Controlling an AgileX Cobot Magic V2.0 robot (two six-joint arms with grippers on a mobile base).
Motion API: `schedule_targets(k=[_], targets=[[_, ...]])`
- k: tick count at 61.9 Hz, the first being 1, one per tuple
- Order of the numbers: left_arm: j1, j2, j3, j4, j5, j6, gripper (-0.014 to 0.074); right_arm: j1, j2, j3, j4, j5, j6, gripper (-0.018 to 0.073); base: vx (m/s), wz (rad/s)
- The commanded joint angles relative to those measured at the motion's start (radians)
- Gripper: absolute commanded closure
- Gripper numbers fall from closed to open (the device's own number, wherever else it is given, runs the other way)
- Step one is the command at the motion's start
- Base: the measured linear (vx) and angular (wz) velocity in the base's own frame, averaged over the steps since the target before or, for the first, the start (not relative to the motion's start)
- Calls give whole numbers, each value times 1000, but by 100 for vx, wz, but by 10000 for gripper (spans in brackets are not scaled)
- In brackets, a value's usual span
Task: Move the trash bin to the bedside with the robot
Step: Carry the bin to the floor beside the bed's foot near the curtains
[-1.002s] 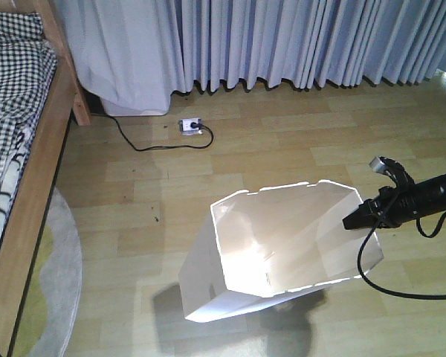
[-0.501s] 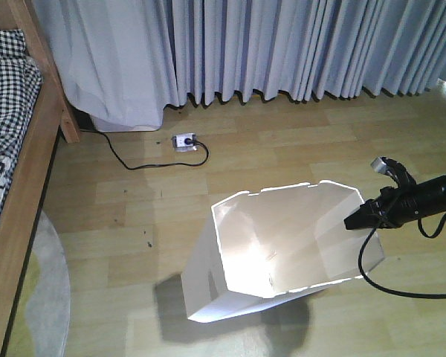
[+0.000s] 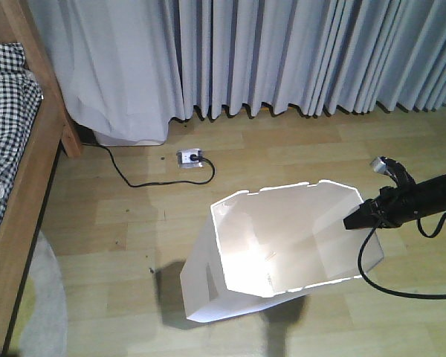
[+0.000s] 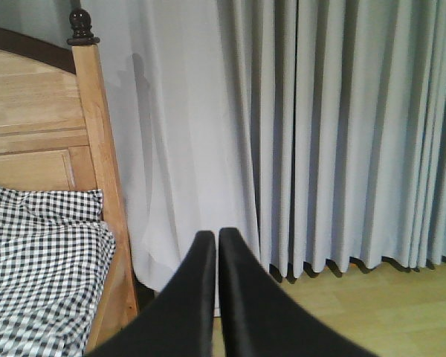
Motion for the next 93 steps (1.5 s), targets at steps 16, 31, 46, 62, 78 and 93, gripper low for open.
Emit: schedule_targets(k=[16,31,46,62,78,93], targets=[[-6,-8,12,-9,-75,-14,603,-2,-79,-12,129,239,12,564,20,1],[-6,-8,12,-9,-75,-14,603,-2,-79,-12,129,239,12,564,18,1],[-6,-8,12,-9,-75,-14,603,-2,-79,-12,129,239,12,564,18,5],[-6,-8,12,-9,-75,-14,603,-2,-79,-12,129,239,12,564,17,9],[-6,-8,12,-9,-75,-14,603,-2,-79,-12,129,239,12,564,15,12],[-6,-8,12,-9,-75,-14,603,-2,-79,-12,129,239,12,564,14,9]])
